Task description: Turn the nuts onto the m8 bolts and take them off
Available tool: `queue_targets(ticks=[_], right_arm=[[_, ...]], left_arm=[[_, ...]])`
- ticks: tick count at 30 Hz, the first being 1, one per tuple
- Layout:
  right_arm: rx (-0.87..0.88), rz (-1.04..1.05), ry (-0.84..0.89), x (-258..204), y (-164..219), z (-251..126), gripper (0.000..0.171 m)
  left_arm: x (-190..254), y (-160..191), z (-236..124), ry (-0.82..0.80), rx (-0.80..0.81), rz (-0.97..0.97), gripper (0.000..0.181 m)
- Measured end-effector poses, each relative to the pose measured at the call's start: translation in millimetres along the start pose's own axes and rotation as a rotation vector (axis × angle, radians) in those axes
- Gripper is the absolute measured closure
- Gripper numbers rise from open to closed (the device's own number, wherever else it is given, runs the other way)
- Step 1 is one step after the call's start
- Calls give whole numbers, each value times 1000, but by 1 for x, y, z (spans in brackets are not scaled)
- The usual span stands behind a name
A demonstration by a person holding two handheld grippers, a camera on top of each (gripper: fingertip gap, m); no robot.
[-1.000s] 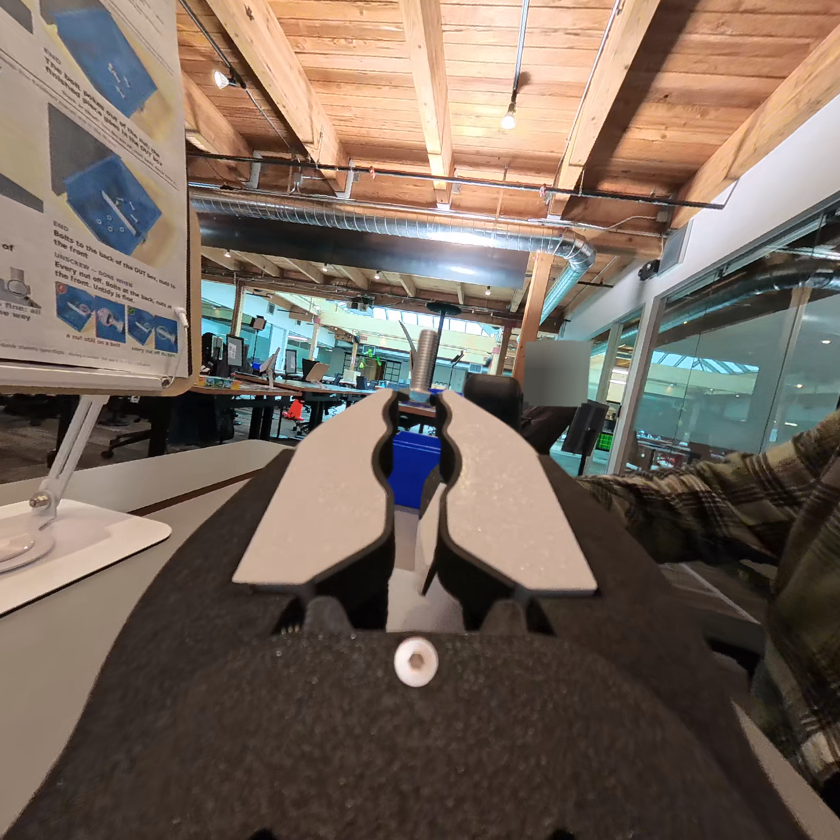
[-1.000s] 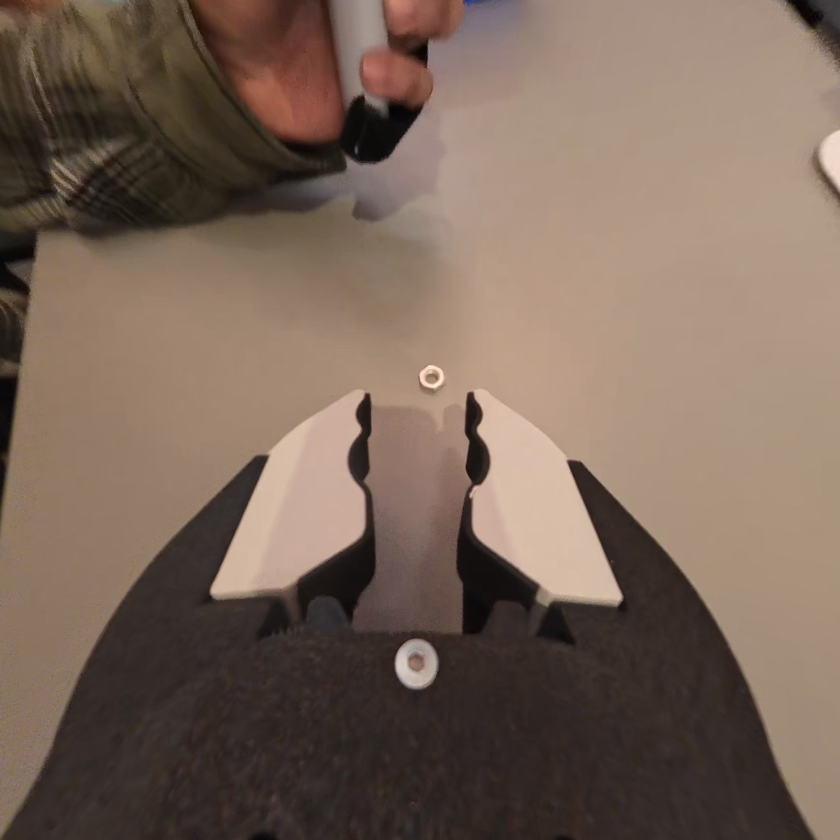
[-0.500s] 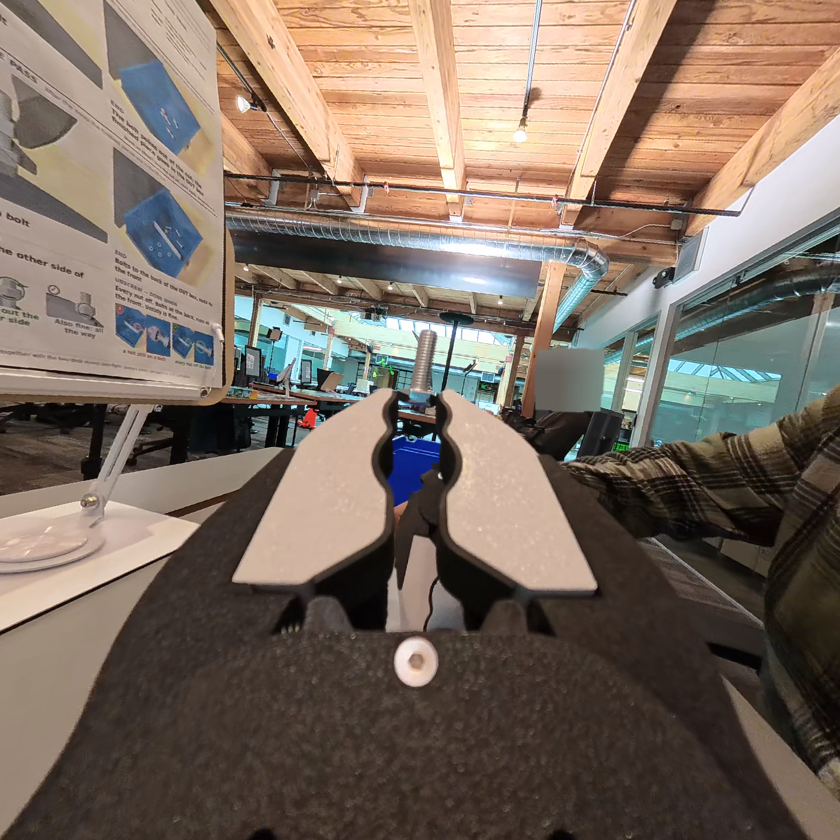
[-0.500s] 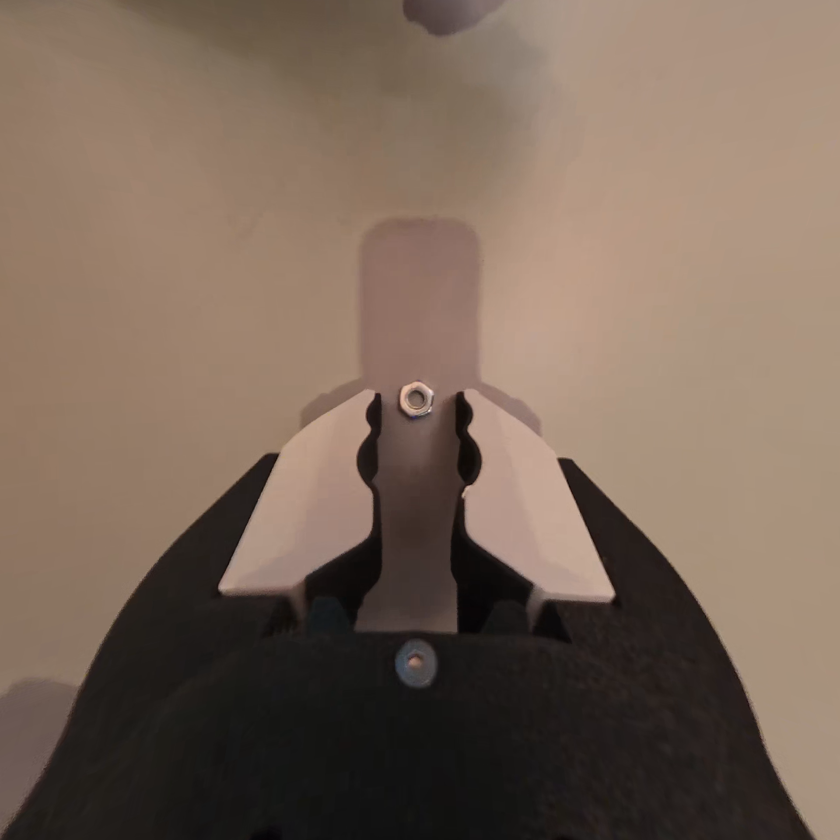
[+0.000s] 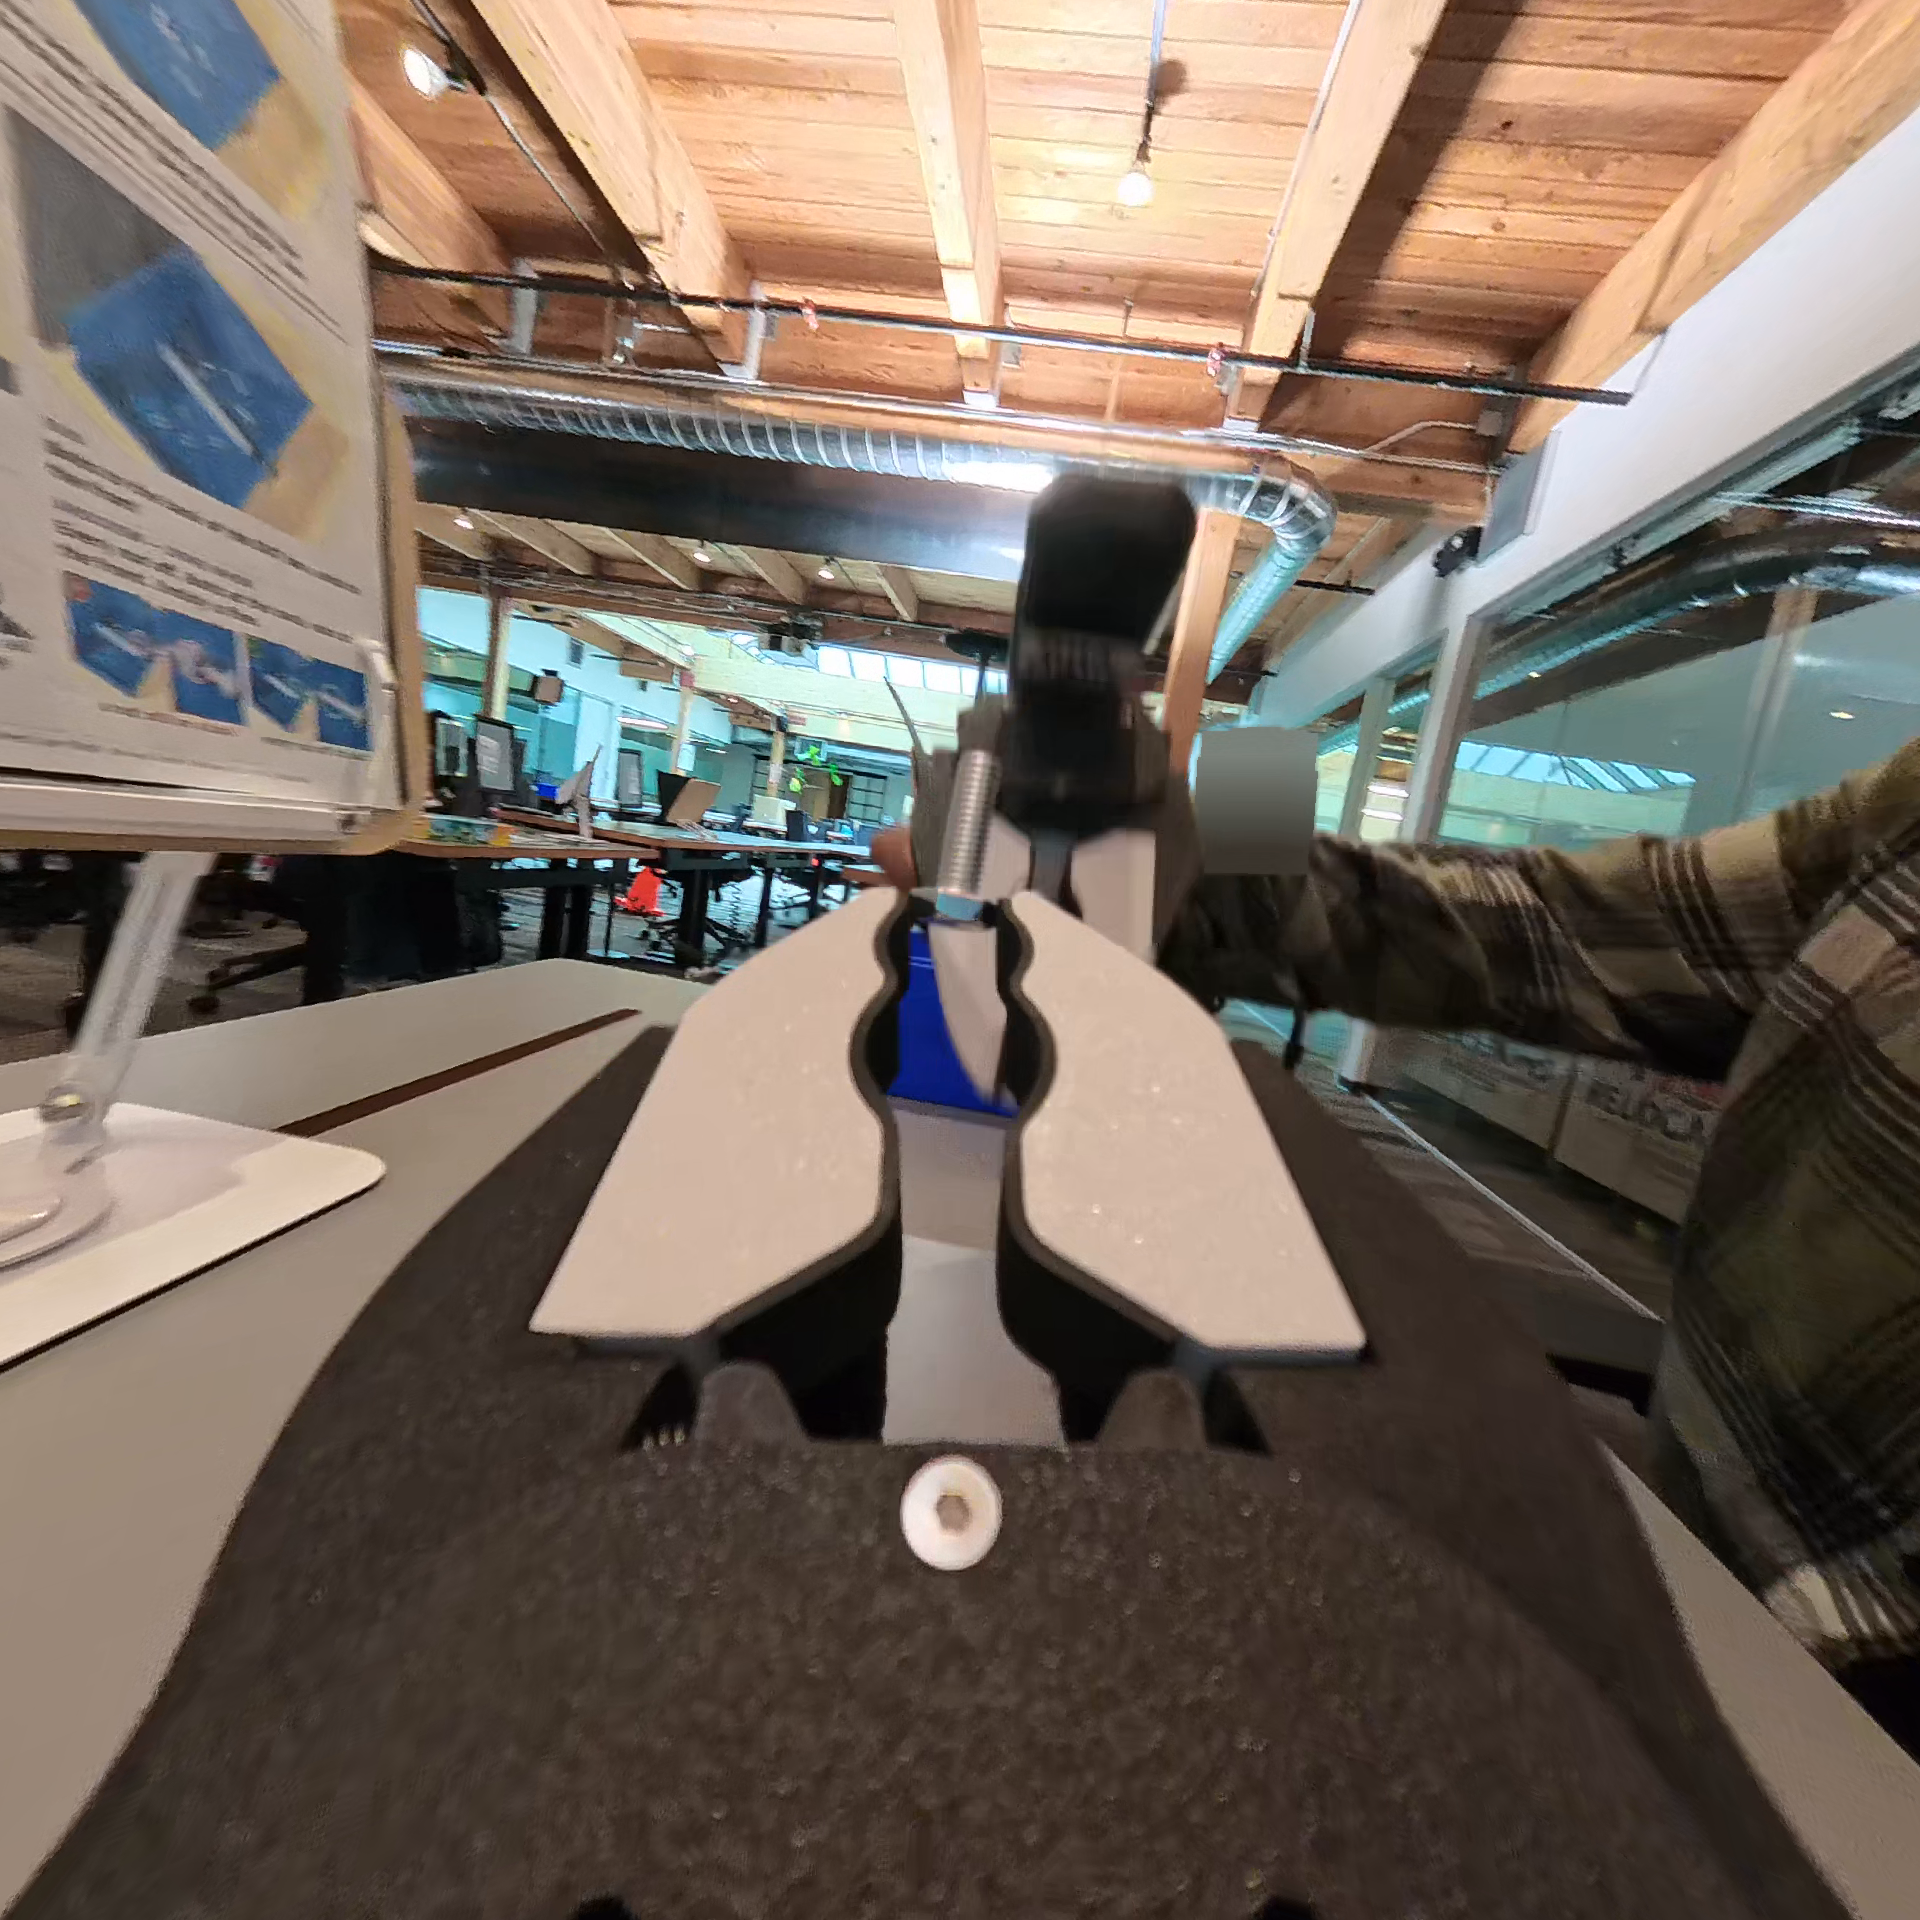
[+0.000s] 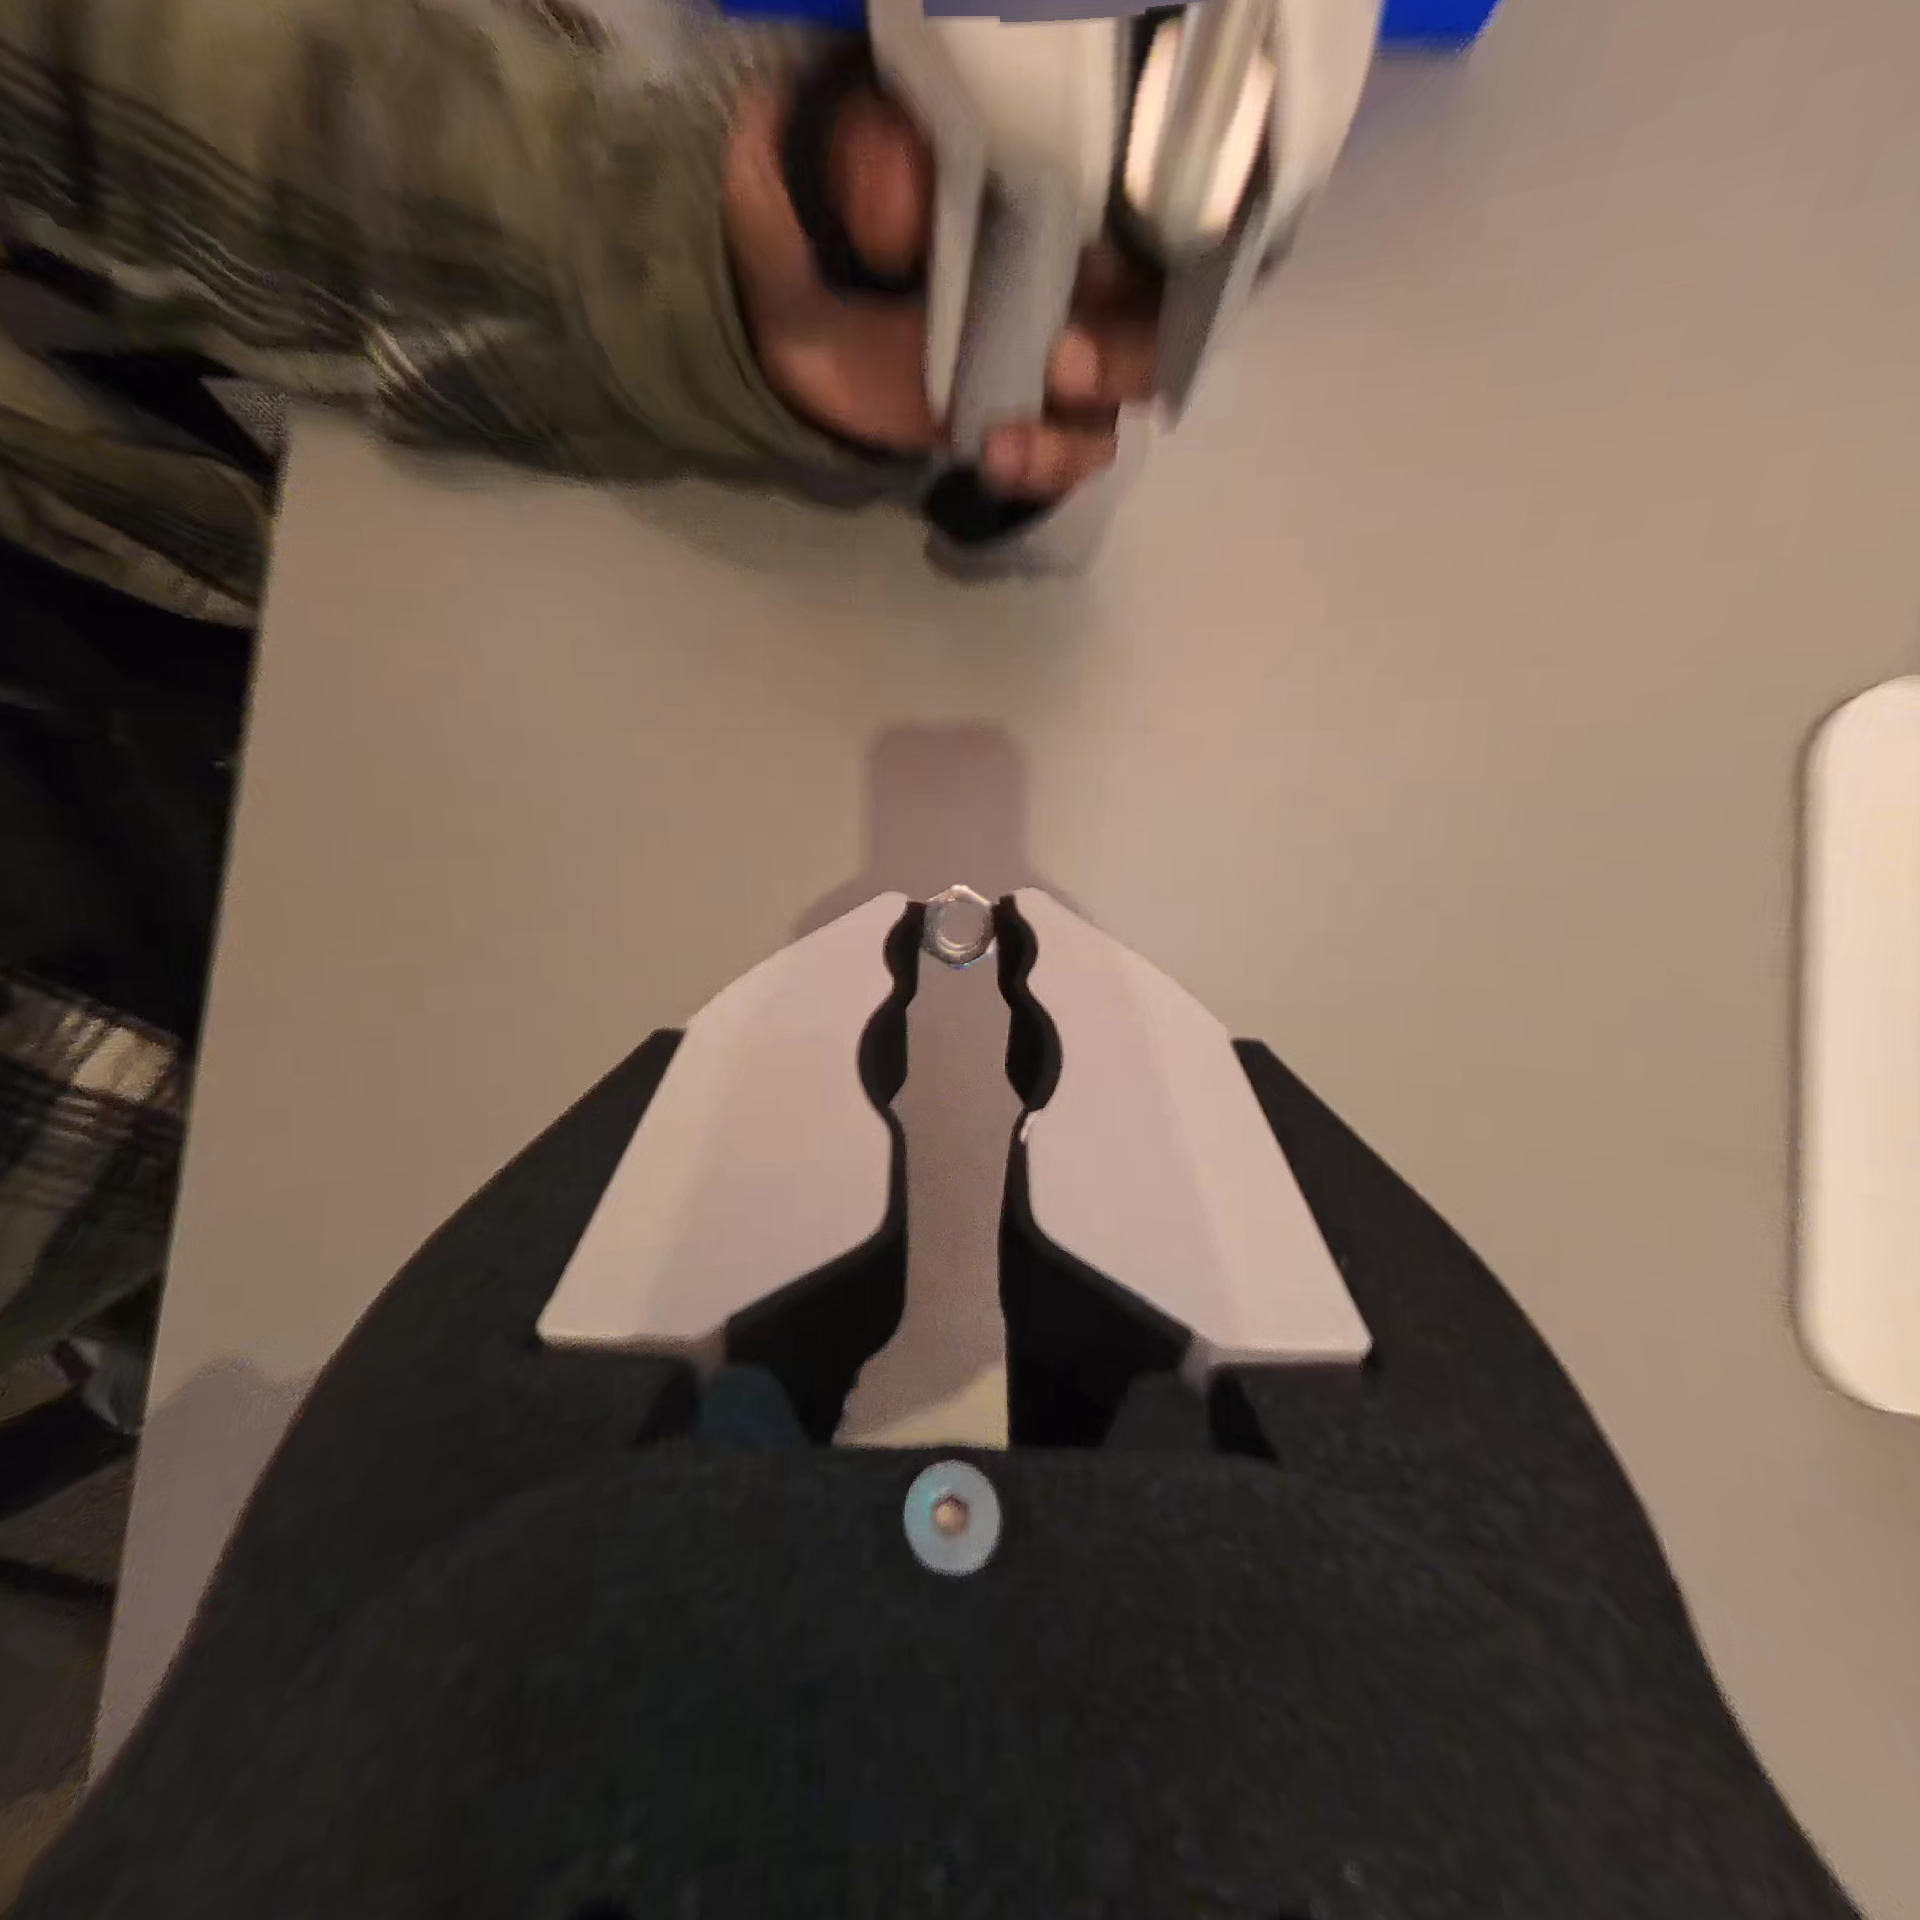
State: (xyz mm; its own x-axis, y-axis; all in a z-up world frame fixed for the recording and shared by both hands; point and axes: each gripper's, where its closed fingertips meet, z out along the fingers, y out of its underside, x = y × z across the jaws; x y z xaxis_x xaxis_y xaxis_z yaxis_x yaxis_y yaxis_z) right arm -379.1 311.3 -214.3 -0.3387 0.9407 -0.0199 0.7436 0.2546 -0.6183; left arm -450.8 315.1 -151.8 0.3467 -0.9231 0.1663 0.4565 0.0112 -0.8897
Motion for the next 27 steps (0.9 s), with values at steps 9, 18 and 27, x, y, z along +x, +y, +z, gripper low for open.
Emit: queue_targets(ticks=[9,18,27], right_arm=[[-72,-206,-52,-10,-71,-54,157],[-101,-224,-77,-9,-80,-41,157],[-140,-228,-71,-6,-79,-37,157]], left_arm=[[30,24,22,138,-77,-8,167],[29,24,24,126,-74,-20,167],[29,22,25,115,-63,-26,167]])
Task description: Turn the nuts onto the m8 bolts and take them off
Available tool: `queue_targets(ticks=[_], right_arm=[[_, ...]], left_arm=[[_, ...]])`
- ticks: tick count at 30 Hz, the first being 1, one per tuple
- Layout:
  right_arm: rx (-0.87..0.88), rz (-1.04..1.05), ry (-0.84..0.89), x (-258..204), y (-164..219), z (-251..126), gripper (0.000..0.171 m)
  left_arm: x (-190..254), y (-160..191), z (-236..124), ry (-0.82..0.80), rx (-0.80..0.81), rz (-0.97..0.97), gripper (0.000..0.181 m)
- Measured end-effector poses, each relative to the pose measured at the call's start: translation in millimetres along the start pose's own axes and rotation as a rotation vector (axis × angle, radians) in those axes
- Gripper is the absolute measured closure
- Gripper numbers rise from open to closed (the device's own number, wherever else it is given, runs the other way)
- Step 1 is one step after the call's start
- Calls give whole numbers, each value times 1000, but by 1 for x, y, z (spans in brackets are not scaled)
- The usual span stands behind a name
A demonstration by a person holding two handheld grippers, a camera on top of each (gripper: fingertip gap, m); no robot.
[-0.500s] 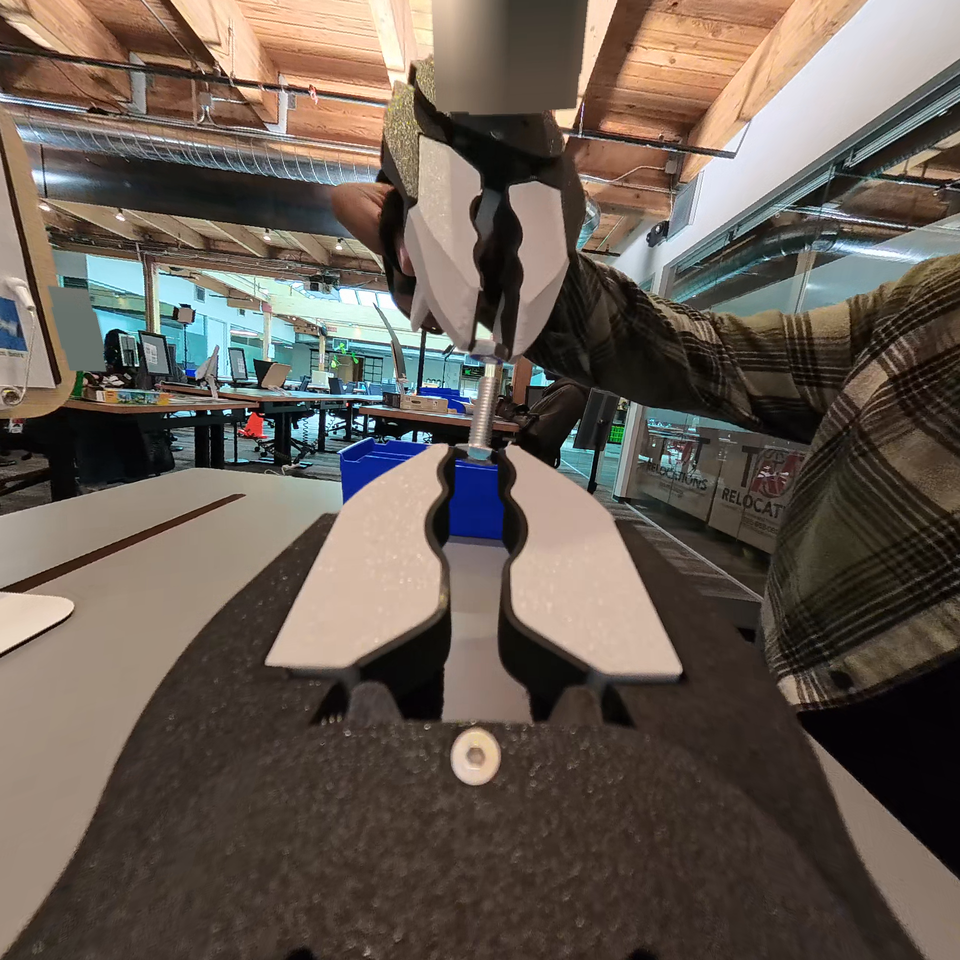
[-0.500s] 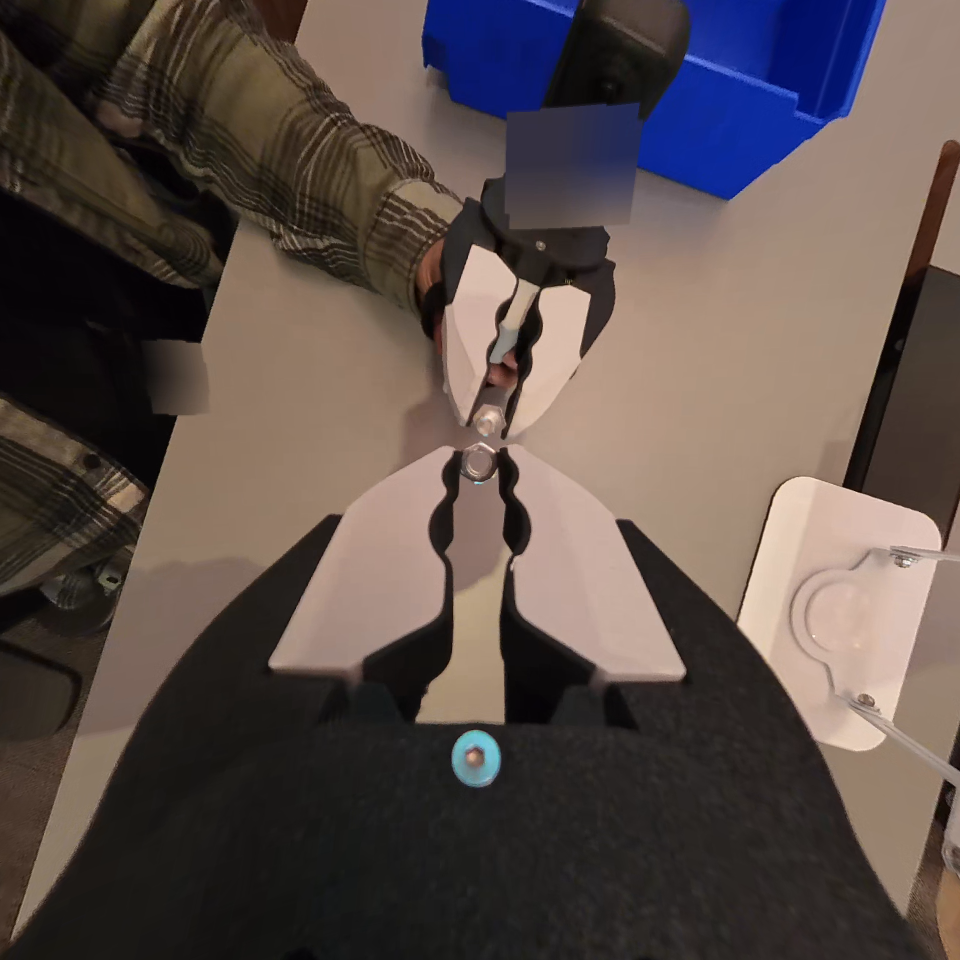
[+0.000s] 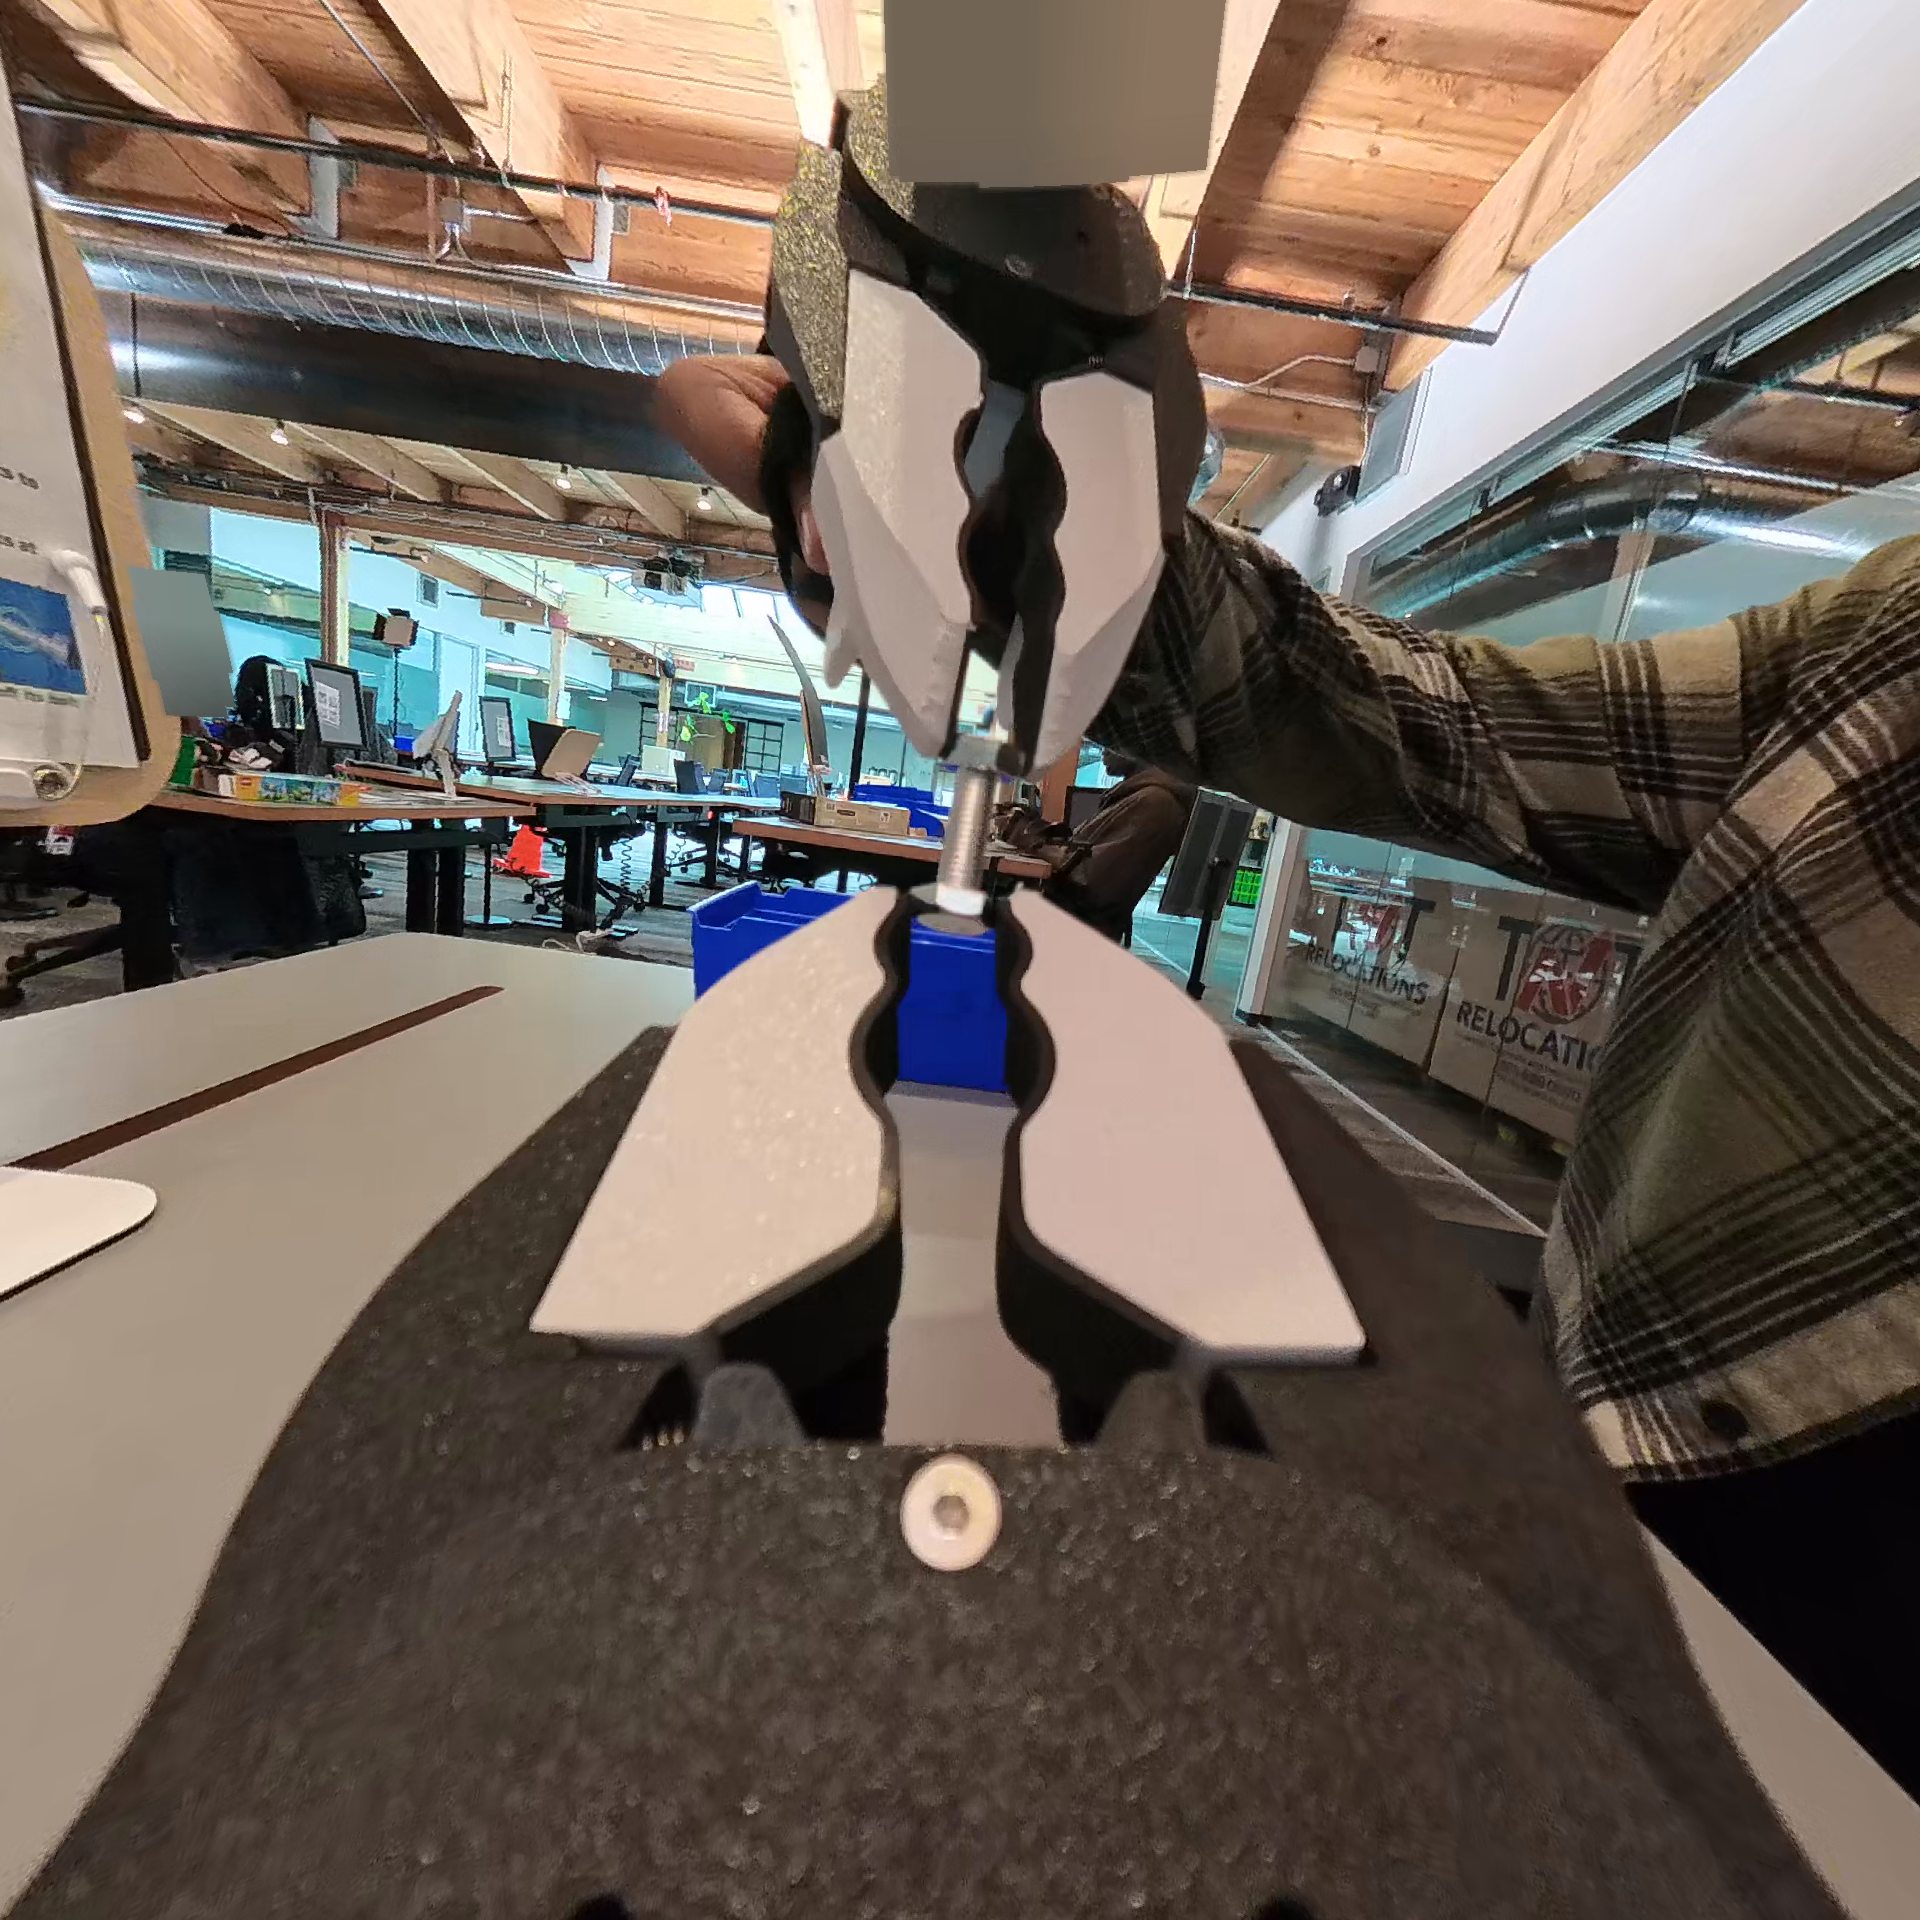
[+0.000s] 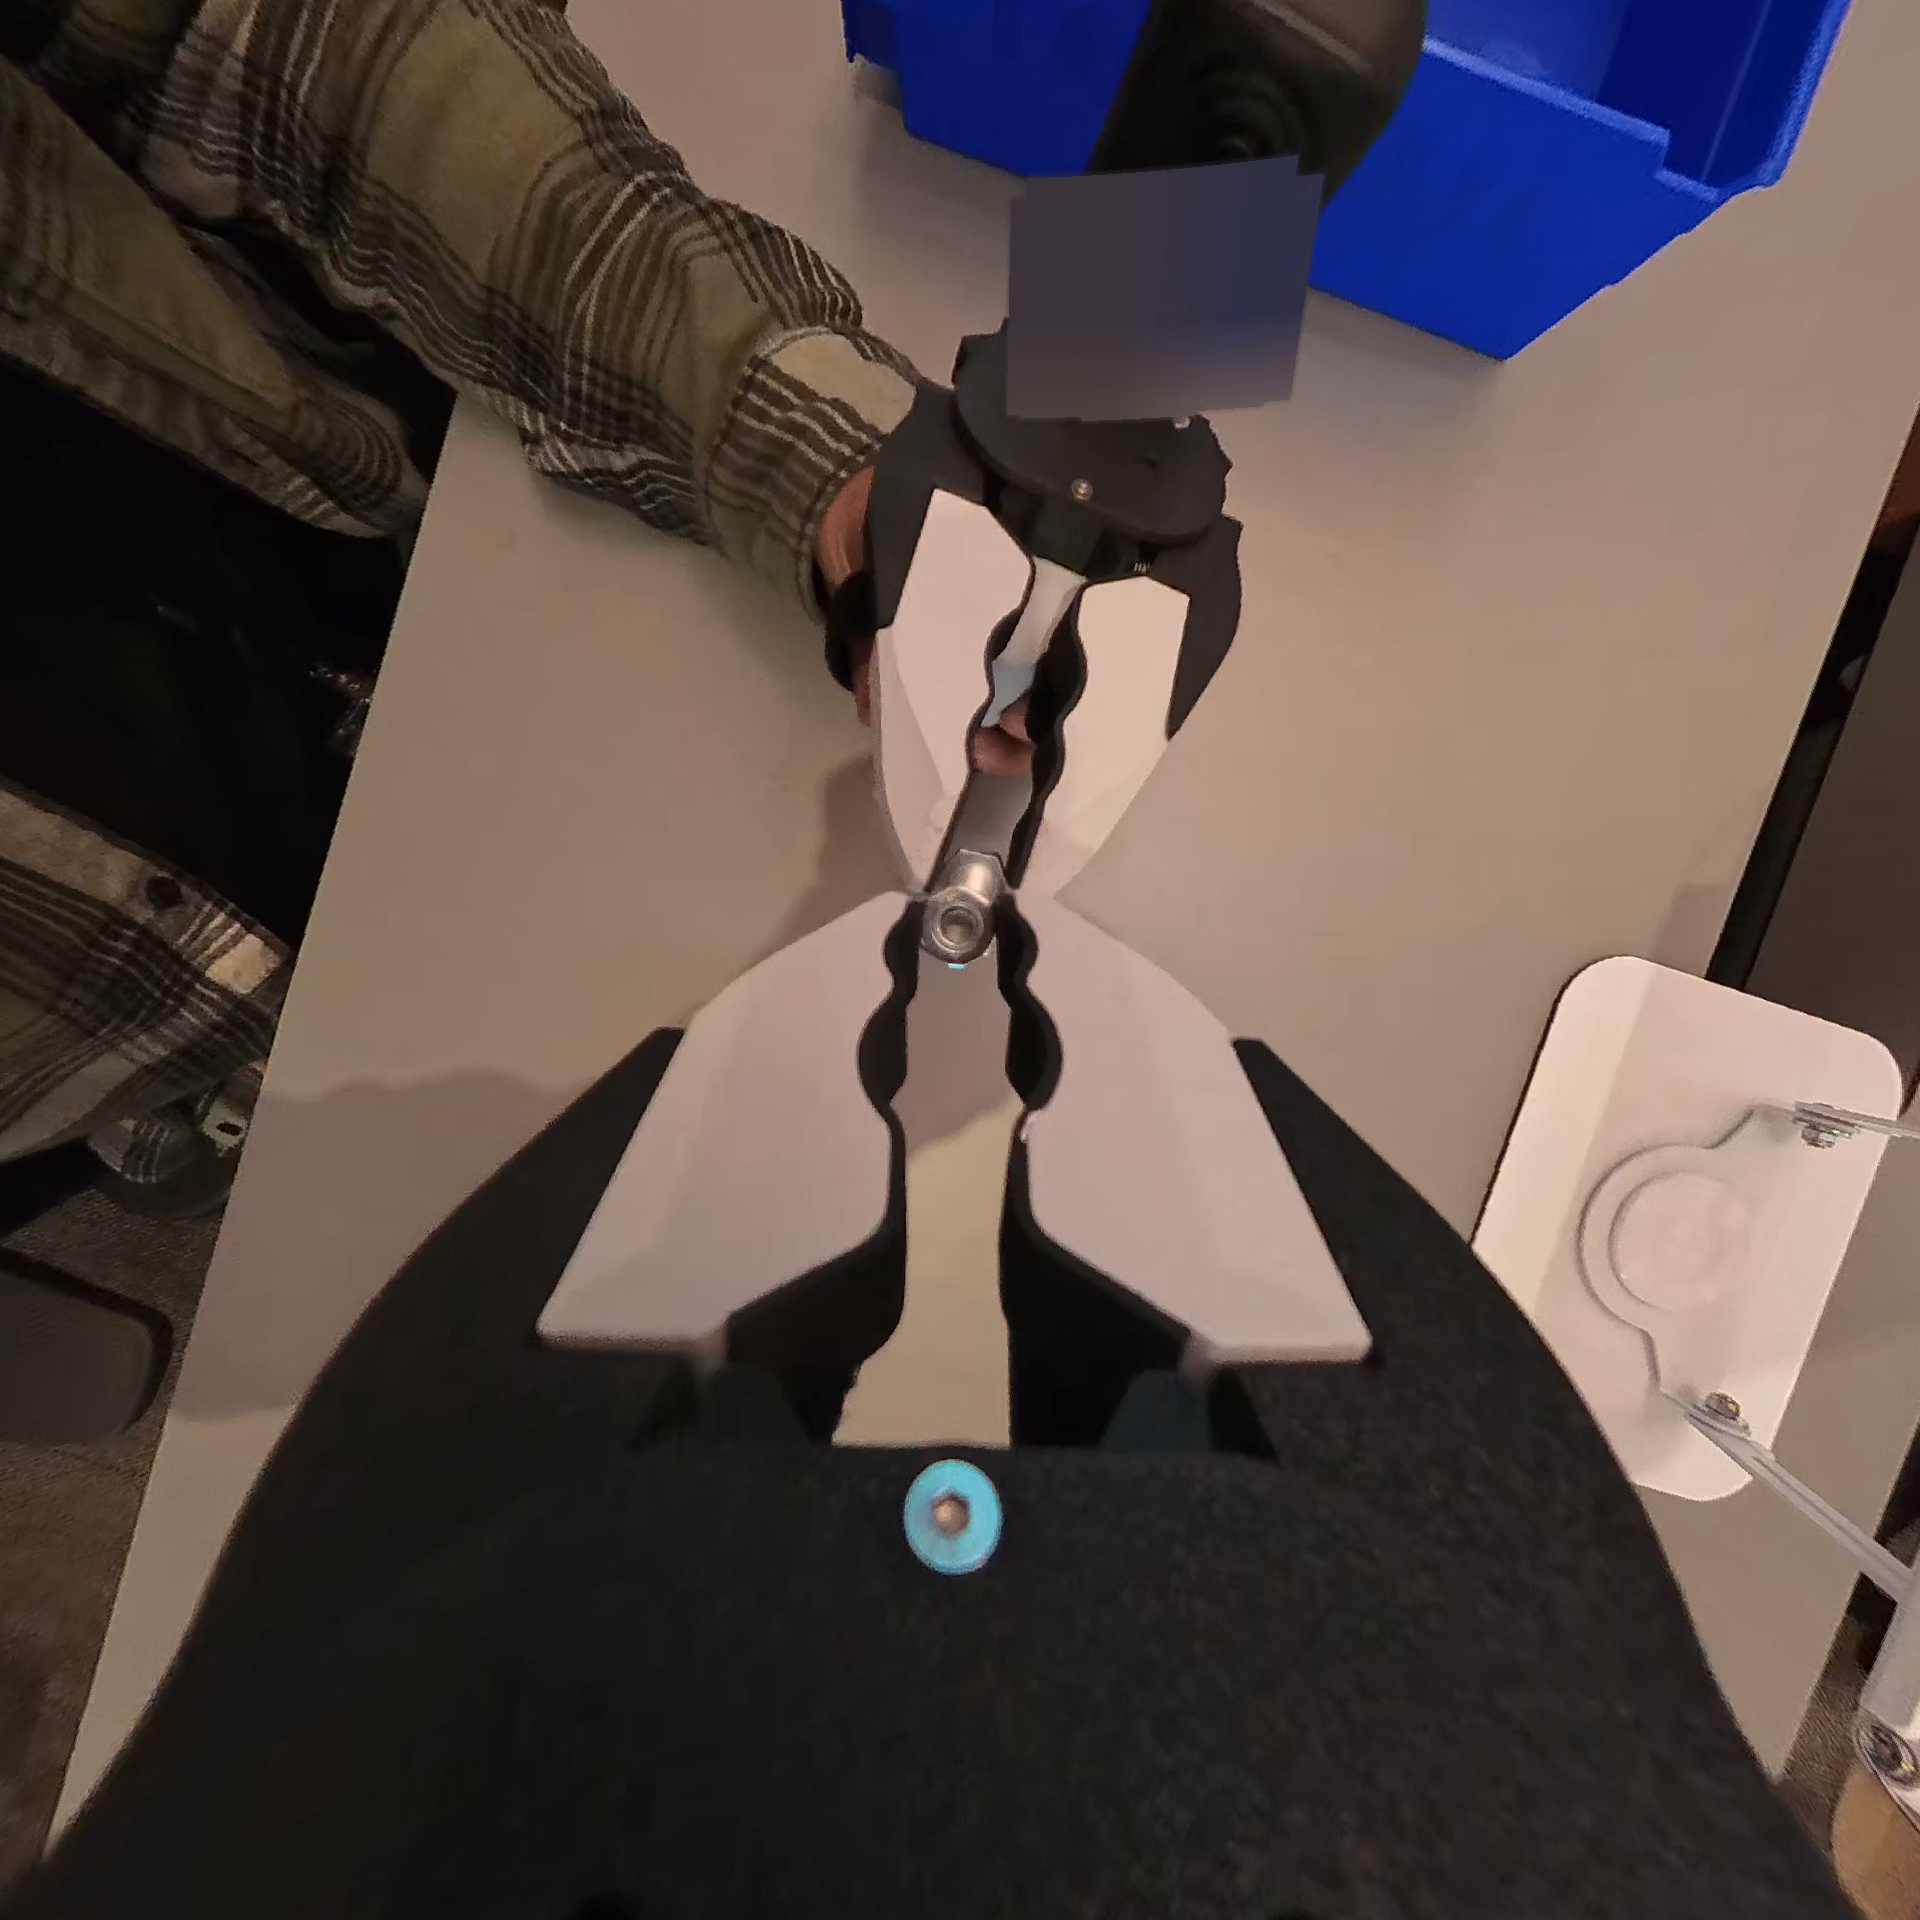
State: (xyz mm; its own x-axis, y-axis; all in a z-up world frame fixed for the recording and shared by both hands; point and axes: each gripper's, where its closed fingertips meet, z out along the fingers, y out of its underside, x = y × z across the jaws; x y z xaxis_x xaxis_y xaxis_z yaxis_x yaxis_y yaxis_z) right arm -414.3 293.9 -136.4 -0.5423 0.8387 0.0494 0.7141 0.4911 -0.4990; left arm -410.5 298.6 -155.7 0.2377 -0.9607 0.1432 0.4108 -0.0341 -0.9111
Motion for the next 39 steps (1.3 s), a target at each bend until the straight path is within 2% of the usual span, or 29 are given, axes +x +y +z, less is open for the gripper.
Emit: queue_targets(ticks=[6,13,20,24,33,39], right_arm=[[18,23,11,3,-2,1,157],[147,66,39,12,-20,-3,157],[240,112,39,15,-33,-5,158],[229,148,52,18,-34,-3,157],[232,485,112,29,-38,-2,157],[248,534,131,32,-37,-2,157]], left_arm=[[-2,-1,-1,-13,14,-17,167],[-2,-19,-10,15,182,-95,167],[-1,-31,-15,11,253,-92,167],[-4,-30,-16,-31,240,-63,167],[-12,-36,-22,-156,254,14,167],[-13,-36,-24,-153,269,-13,167]])
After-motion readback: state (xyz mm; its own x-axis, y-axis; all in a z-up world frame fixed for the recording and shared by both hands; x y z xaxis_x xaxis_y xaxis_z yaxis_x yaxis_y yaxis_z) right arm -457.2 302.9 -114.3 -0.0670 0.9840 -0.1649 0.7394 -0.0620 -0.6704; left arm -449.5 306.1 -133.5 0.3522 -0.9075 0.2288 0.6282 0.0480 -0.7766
